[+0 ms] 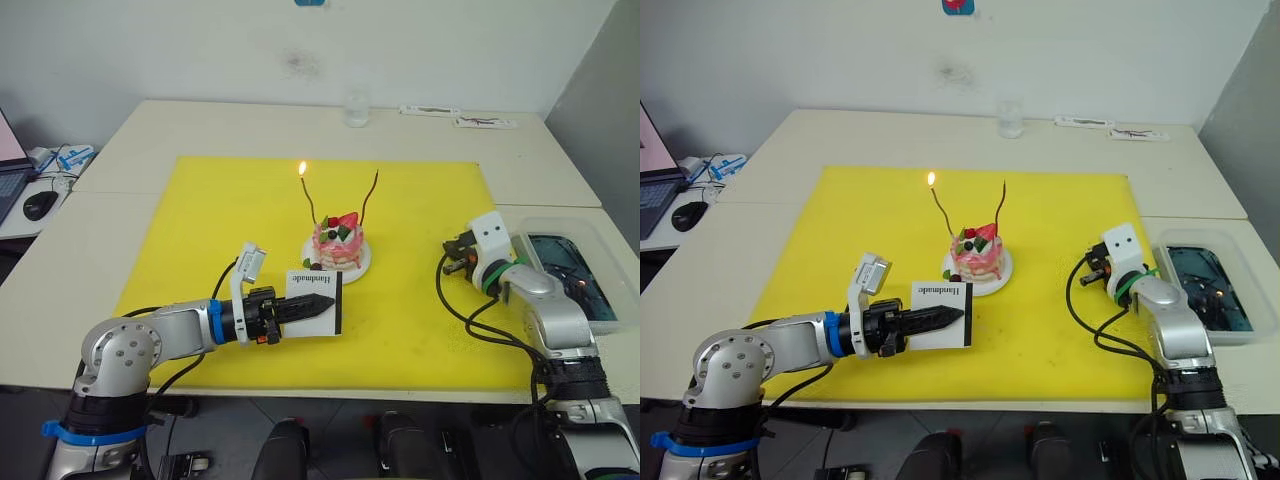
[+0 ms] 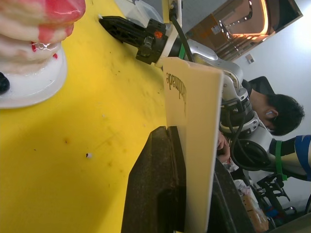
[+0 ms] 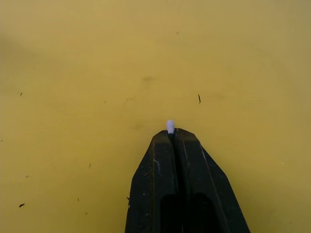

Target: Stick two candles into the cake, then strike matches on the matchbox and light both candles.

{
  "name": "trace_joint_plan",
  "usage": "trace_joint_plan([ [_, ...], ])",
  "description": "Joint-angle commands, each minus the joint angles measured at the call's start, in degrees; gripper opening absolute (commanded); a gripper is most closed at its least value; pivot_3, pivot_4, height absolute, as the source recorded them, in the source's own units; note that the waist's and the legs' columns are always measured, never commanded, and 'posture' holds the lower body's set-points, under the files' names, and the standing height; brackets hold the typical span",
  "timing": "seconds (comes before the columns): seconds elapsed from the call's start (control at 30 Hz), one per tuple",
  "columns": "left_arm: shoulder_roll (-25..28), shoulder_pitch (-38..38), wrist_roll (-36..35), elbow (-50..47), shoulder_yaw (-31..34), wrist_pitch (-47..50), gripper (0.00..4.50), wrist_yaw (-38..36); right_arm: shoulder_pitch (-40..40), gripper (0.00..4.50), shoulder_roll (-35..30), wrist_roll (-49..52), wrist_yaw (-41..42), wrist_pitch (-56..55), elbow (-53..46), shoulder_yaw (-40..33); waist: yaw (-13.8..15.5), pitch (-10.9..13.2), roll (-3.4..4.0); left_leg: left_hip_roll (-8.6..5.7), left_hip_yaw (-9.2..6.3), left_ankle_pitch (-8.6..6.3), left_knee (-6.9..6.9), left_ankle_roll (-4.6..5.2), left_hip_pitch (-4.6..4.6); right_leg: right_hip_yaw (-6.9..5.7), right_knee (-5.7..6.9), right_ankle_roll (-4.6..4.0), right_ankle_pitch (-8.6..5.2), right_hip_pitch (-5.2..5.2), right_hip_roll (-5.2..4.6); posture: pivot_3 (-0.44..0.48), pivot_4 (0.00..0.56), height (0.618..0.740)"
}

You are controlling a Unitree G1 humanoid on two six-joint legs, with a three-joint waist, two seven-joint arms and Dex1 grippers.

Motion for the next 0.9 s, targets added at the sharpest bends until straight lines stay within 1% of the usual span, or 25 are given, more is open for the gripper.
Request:
trace_joint_plan([
  [0.03,0.5,-0.3,-1.1,-2.2,1.1,-0.6,0.00,-0.2,1.7,0.02,-0.9,0.7,-0.7,2.9,-4.0,-2.0,0.0,0.0,0.00,0.00,-0.01,0.00,-0.01,0.00,-0.01,-0.01,0.00,0.00,0.00,0.00,0.00,0.000,0.150,0.740],
  [0.2,0.9,-0.2,-1.2,-2.2,1.5,-0.5,0.00,-0.1,6.2,0.02,-2.2,4.3,2.0,9.8,-17.9,-2.1,0.0,0.0,0.00,0.00,-0.06,0.00,-0.06,0.00,-0.05,-0.05,-0.02,-0.04,-0.03,-0.03,-0.01,0.000,0.150,0.740],
  [0.33,1.1,-0.1,-1.3,-2.1,1.5,-0.3,0.00,-0.2,10.5,0.02,-2.0,5.8,1.6,13.5,-26.6,-0.5,-0.1,0.0,0.00,0.02,-0.10,-0.01,-0.07,0.00,-0.03,-0.09,0.02,-0.06,-0.05,-0.04,0.01,0.000,0.150,0.740],
  [0.47,1.1,-0.5,-1.2,-1.8,1.2,-0.2,0.00,-0.3,12.2,0.02,-0.7,5.5,0.0,14.4,-29.1,1.0,-0.2,0.0,0.00,0.02,-0.08,0.00,-0.01,0.00,0.01,-0.06,0.02,-0.21,-0.13,-0.04,0.02,0.000,0.150,0.740],
  [0.6,1.2,-0.9,-1.0,-1.5,1.0,-0.1,0.00,-0.6,12.9,0.02,0.5,5.3,-0.8,14.1,-28.9,1.8,-0.2,0.0,0.00,0.01,-0.07,0.01,0.02,0.01,0.01,-0.04,0.02,-0.22,-0.13,-0.02,0.02,0.000,0.150,0.740],
  [0.73,1.3,-1.0,-0.9,-1.5,0.9,0.0,0.00,-0.7,13.2,0.02,1.3,5.5,-1.1,13.3,-28.2,1.1,-0.1,0.0,0.00,0.01,-0.07,0.01,0.00,0.01,0.00,-0.05,0.01,-0.20,-0.12,-0.03,0.02,0.000,0.150,0.740],
  [0.83,1.4,-0.9,-0.9,-1.5,0.9,0.1,0.00,-0.8,13.4,0.61,1.5,5.6,-1.3,12.6,-28.0,0.8,-0.1,0.0,0.00,0.02,-0.07,0.00,-0.04,0.01,-0.01,-0.06,0.01,-0.15,-0.10,-0.04,0.02,0.000,0.150,0.740],
  [0.9,1.5,-0.8,-1.0,-1.6,0.9,0.2,0.00,-0.8,13.8,1.28,0.8,4.9,-1.1,11.4,-28.1,1.0,-0.1,0.0,0.00,0.02,-0.07,0.00,-0.05,0.01,-0.01,-0.07,0.00,-0.15,-0.10,-0.04,0.02,0.000,0.150,0.740],
])
